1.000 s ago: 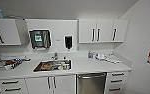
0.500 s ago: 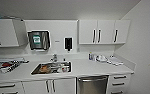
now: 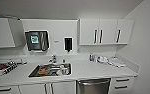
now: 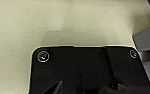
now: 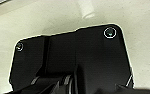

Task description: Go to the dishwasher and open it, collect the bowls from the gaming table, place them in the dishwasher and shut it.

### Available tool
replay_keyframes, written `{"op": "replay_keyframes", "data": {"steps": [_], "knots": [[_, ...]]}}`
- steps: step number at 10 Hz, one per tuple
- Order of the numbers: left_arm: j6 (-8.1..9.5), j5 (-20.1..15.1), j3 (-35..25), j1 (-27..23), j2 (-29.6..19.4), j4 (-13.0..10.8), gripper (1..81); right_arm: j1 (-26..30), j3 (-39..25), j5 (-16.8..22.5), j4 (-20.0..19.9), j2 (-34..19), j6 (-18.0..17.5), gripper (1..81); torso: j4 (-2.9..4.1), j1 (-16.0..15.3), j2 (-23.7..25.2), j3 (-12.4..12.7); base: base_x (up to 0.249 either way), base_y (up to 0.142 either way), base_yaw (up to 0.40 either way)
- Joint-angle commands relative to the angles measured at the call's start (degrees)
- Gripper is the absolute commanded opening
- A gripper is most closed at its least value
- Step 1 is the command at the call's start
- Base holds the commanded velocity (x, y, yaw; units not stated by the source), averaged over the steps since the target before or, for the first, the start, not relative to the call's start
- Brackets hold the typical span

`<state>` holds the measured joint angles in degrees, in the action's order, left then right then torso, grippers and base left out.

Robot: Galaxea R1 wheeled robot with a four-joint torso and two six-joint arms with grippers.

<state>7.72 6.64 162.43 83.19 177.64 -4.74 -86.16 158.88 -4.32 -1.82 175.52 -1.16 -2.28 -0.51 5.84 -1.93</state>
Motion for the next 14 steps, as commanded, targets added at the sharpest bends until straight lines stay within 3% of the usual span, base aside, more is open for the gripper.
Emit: {"op": "replay_keyframes", "data": {"steps": [1, 14], "knots": [[0.19, -2.07, 0.08, -3.95, 0.09, 0.0, 81.1, 3.67, -0.16, 2.65, -0.03, -0.14, 0.19, 81.1, 0.0, 0.0, 0.0, 0.0, 0.146, 0.0, 0.0], [0.19, -2.16, 0.08, -4.03, 0.17, 0.0, 81.1, 3.76, 0.1, 2.65, -0.12, -0.23, 0.19, 81.1, 0.0, 0.0, 0.0, 0.0, 0.14, 0.0, 0.0]]}}
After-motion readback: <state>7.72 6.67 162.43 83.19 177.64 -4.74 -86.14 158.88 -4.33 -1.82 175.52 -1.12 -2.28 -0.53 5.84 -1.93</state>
